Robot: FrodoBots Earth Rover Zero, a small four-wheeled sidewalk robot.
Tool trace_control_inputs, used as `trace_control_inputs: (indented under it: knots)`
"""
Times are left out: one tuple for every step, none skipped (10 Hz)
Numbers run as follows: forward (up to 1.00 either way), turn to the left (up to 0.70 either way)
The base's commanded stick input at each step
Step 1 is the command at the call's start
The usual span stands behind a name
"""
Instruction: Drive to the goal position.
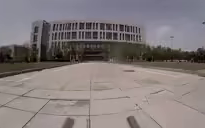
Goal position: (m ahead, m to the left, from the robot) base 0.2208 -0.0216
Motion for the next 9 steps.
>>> trace_control_inputs:
  knots:
    - [0.70,0.01]
    - [0.70,0.01]
    - [0.70,0.01]
    - [0.70,0.01]
    - [0.70,0.01]
    - [0.70,0.01]
    - [0.70,0.01]
    - [0.70,0.01]
    - [0.70,0.01]
